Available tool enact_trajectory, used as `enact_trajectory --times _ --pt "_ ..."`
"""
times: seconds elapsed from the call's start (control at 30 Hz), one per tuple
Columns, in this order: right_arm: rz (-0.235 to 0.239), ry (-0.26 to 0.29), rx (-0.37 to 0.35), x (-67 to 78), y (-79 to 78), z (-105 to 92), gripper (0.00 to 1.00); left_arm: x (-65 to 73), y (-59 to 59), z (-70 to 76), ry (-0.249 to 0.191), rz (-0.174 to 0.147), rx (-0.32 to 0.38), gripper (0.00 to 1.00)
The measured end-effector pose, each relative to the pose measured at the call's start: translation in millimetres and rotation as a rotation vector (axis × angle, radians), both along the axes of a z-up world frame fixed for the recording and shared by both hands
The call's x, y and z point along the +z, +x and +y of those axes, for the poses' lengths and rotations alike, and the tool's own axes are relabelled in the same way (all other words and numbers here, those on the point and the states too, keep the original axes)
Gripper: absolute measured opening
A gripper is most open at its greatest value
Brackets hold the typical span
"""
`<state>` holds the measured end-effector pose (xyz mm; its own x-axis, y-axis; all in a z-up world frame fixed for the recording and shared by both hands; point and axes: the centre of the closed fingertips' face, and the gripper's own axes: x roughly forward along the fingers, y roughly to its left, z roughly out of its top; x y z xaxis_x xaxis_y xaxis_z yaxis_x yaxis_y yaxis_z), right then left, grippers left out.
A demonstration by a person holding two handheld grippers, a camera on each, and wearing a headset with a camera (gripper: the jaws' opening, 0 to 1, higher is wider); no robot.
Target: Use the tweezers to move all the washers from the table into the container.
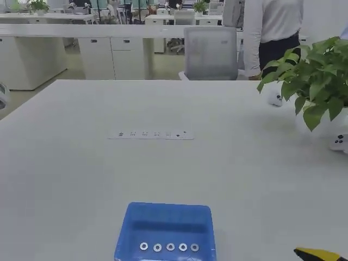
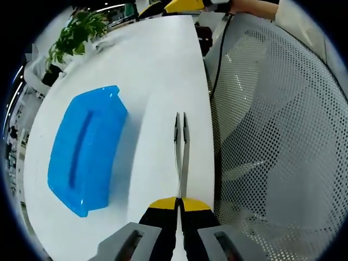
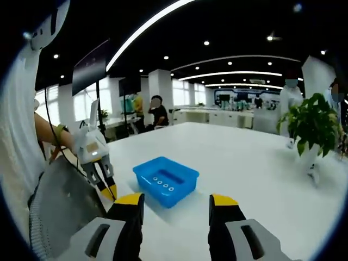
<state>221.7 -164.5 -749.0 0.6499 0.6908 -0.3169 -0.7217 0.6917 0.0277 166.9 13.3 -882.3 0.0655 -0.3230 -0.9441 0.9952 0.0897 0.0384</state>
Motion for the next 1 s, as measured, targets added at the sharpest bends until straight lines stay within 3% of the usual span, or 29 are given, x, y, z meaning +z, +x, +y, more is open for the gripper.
enact_trajectory --times 0.23,0.43,0.53,0.67,1.0 --pt "-0.022 -0.032 -0.029 -4.8 7.6 -6.8 0.54 -0.2 0.6 1.1 0.022 0.014 0.037 0.00" --pt "-0.006 0.000 -0.060 -4.4 10.4 -14.0 0.55 -0.9 0.2 0.4 0.057 0.011 0.037 0.00" --pt "0.004 0.007 -0.068 -5.3 10.7 -15.6 0.54 -0.7 1.4 1.0 0.067 0.027 0.062 0.00" --pt "0.010 0.026 -0.078 -4.1 11.4 -17.6 0.54 -0.7 1.4 1.8 0.058 0.045 0.101 0.00" --pt "0.013 0.020 -0.079 -4.9 10.5 -17.3 0.54 0.4 1.0 3.5 -0.010 0.035 0.160 0.00"
